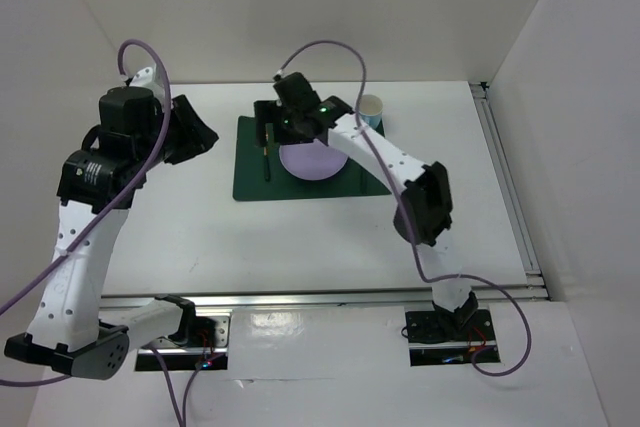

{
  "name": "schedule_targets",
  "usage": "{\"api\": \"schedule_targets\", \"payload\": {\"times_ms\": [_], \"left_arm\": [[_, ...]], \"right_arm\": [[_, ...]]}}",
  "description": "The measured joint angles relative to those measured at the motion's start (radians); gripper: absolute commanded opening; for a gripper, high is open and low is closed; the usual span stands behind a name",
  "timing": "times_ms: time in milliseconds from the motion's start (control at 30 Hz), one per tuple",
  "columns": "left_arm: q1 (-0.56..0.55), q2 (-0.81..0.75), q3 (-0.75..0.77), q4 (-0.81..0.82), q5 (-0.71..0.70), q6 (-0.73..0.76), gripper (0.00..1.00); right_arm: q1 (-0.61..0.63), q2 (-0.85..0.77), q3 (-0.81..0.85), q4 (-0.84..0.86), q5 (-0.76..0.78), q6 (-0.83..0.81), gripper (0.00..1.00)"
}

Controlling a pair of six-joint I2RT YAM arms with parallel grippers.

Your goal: Set the dinner table for one person

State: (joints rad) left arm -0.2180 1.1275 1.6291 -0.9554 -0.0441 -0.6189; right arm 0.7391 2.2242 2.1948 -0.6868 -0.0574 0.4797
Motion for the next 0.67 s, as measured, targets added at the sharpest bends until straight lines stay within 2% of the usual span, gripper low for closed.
{"api": "schedule_targets", "payload": {"times_ms": [167,300,533,667], "left_arm": [[0.001,0.009,-0.005,0.049,0.051,0.02,0.56],[0.001,0.023,-0.029,0.059,0.068,0.02,0.56],[0.001,0.061,-0.04,0.064,0.064,0.02,0.56],[0.001,0.061,-0.082,0.074,0.054,0.02,0.56]], "right_arm": [[-0.054,-0.314,-0.218,-0.119,0.287,-0.024,1.0],[-0.129,-0.499,-0.414,-0.232,0.431,0.018,1.0],[-0.158,-0.724,-0.787,-0.334,0.493,0.128,1.0],[-0.167,-0.867,-0.866,-0.355,0.499,0.174,1.0]]}}
